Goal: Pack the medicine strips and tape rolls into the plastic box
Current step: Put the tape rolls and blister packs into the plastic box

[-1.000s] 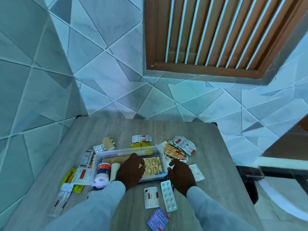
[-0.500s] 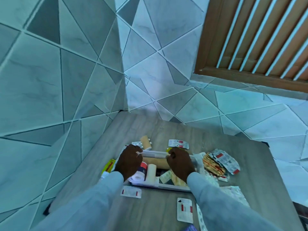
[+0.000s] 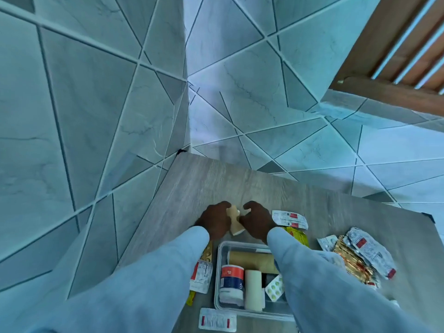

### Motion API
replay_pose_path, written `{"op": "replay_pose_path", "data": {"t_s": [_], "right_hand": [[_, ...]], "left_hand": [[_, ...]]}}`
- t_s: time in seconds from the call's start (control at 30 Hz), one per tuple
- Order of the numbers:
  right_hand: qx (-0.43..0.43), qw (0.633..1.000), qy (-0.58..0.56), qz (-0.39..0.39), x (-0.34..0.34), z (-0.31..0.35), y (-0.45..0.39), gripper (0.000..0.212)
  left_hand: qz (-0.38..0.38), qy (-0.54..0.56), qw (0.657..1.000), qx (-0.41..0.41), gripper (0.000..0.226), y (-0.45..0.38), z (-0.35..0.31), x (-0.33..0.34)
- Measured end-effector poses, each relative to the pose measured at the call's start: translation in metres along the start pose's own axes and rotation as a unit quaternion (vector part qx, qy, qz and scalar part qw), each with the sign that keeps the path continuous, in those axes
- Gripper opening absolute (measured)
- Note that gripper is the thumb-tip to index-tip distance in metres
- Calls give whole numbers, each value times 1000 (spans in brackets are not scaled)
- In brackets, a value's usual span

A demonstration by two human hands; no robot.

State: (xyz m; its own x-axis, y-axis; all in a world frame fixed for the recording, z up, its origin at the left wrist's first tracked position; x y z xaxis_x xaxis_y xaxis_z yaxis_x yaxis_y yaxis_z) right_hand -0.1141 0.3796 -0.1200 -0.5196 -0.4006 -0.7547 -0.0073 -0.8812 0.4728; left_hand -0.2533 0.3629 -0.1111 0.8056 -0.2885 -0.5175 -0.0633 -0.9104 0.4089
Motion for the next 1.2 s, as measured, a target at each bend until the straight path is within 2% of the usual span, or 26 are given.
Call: {"op": "replay_pose_path", "data": {"t_s": [0.1,0.33,0.47,0.63,0.73,0.87,1.07,1.2], "right_hand": [[8,1000,8,12,9,4,-11,44],[6,1000,-15,-6,11,4,-20,50],[-27,995,-81,-49,-4,14,-11,42],[-91,981,-110,-129,-60,19,26,34],[-100,982,-90,-135,-76,-2,56,23],[-93,988,-30,-116,-58,-45,94,16],[-82,992,49,-79,-21,-88,125,27],[-77,990,96,-66,-15,-98,132,29]], "left_hand": [[36,4,999,-8,50,-8,3,8],[37,7,999,11,42,-18,-4,10],[-5,25,999,47,41,-11,-26,1],[-51,72,991,99,37,14,-66,-17],[-30,84,990,107,29,38,-81,-1],[32,67,994,85,25,77,-72,49],[62,-39,994,81,37,114,-62,101],[28,-48,996,76,38,127,-65,96]]}}
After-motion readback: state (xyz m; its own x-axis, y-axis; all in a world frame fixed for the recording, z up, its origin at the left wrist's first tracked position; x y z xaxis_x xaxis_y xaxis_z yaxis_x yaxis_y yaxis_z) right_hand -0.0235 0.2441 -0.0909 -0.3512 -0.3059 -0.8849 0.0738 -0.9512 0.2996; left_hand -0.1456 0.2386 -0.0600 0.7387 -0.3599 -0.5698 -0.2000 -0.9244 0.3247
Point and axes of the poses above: each hand's wrist, its own y-axis away from the middle knuckle, its own x-axis out of the palm, z = x × y, the point moved 9 cm from there along -y, towards the middle knuckle, and after that the axes turned 10 degrees about y, right-handed, at the moved point
